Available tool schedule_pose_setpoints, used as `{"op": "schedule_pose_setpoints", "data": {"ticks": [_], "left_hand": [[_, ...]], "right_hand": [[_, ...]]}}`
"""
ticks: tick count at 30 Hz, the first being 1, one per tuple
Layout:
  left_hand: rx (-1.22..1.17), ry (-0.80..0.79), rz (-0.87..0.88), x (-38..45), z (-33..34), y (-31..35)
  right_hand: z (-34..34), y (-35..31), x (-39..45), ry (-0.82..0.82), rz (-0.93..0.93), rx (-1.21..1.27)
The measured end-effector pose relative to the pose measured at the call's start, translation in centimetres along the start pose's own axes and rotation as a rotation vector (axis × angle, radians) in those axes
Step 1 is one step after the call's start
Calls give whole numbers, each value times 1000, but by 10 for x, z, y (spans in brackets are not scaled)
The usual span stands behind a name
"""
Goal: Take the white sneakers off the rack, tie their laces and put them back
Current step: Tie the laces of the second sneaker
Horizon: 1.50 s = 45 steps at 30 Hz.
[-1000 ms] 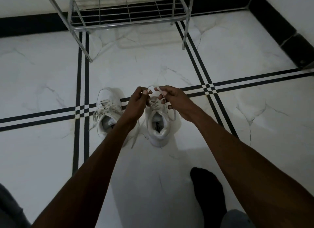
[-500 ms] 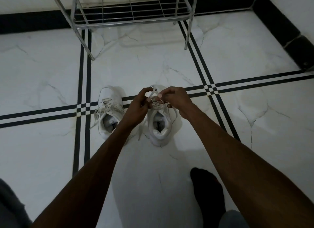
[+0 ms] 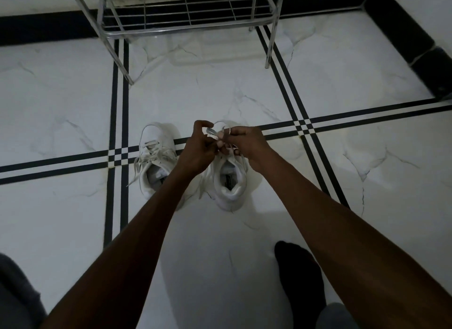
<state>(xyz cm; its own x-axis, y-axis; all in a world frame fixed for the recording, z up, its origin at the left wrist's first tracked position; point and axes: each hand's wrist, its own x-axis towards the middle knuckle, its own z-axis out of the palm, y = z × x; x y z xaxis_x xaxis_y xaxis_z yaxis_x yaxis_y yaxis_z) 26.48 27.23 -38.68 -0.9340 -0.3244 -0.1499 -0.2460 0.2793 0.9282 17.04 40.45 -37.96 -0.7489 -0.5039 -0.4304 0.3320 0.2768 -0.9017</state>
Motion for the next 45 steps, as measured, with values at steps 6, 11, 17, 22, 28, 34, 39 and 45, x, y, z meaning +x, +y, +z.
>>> {"op": "schedule_pose_setpoints", "data": {"ticks": [6, 11, 17, 22, 28, 34, 39, 45], "left_hand": [[-156, 40, -144, 2, -7, -14], [-176, 42, -118, 1, -7, -10], [-226, 2, -78, 3, -10, -6], [-168, -78, -80, 5, -7, -7], [10, 6, 0, 4, -6, -3], [165, 108, 18, 9, -9, -3], [190, 175, -31, 2, -19, -6], [449, 274, -39, -17, -43, -22]], "right_hand": [[-20, -5, 2, -187, -118, -305], [-25, -15, 9, -130, -387, -823], [-6, 0, 10, 171, -529, -706], [-6, 4, 9, 125, -343, -353], [-21, 3, 6, 34, -249, -250], [-23, 0, 2, 22, -218, -241], [-38, 0, -2, 18, 31, -163], [-82, 23, -20, 124, 384, -9]]}}
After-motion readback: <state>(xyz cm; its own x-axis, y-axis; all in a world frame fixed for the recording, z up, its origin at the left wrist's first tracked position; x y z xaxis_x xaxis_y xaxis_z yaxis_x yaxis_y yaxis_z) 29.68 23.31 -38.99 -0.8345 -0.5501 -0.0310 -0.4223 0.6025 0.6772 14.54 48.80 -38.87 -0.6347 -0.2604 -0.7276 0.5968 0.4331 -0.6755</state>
